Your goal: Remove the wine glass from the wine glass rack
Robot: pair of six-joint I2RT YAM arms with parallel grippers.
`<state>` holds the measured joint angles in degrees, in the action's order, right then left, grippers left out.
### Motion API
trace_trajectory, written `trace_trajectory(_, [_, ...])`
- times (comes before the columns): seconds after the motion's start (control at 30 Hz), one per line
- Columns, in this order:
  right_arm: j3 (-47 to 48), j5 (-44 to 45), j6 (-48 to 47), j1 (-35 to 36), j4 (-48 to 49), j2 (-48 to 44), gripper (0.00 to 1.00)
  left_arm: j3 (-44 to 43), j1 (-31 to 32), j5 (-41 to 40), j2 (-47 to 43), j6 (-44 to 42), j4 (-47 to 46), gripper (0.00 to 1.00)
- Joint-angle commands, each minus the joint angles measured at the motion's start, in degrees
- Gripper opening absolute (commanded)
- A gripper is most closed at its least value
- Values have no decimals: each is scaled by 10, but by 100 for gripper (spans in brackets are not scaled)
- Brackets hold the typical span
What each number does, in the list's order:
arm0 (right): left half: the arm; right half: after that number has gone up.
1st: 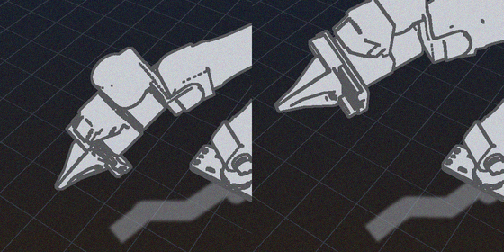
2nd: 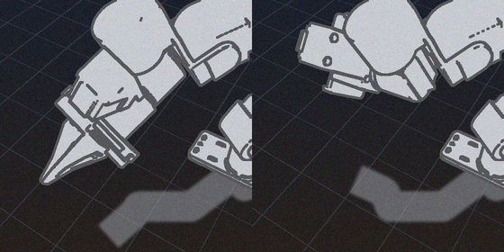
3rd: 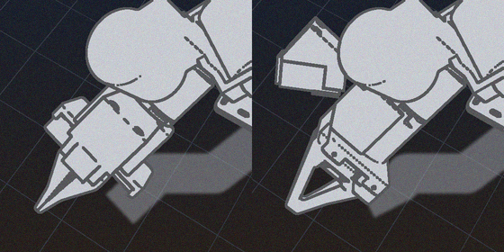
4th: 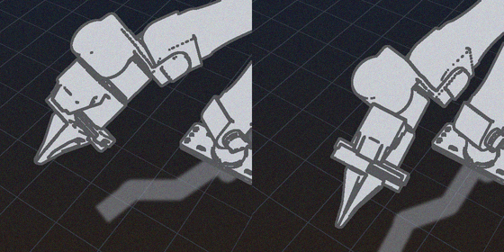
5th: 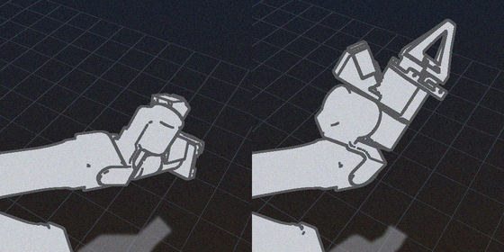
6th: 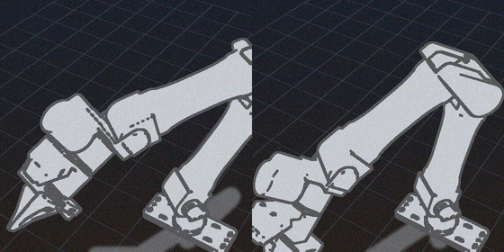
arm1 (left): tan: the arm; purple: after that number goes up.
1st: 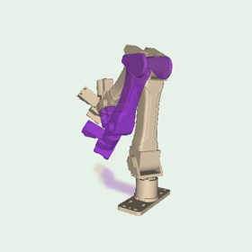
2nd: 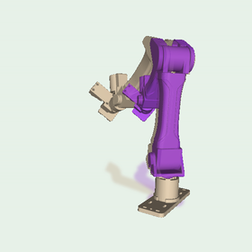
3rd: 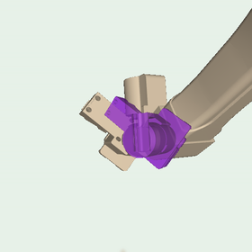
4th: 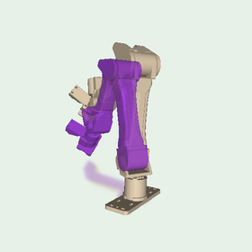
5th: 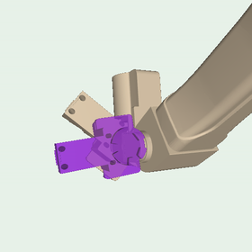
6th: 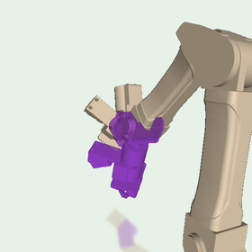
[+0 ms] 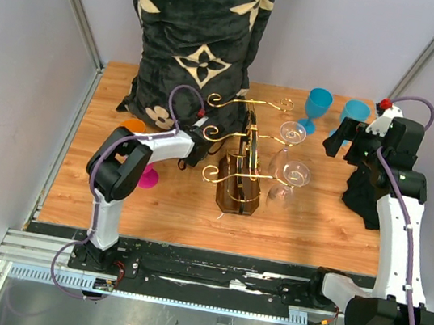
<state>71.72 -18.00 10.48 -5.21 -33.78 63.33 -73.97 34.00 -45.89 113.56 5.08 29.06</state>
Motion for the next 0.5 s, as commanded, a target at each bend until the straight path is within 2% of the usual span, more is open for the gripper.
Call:
trace_trajectory(0.0, [-3,1,-5,5,11,-2,99,37,-13,156,-1,29,-55,96])
trace_trajectory(0.13, [-1,2,-5,5,10,-2,99,58,-18,188,-29,26,-65,96])
trace_trajectory(0.37, [-1,2,-5,5,10,-1,98,73,-42,310,-66,30,-78,95])
trace_trajectory(0.47, [1,-1,-5,5,8,3,98,76,-43,333,-89,33,-83,95])
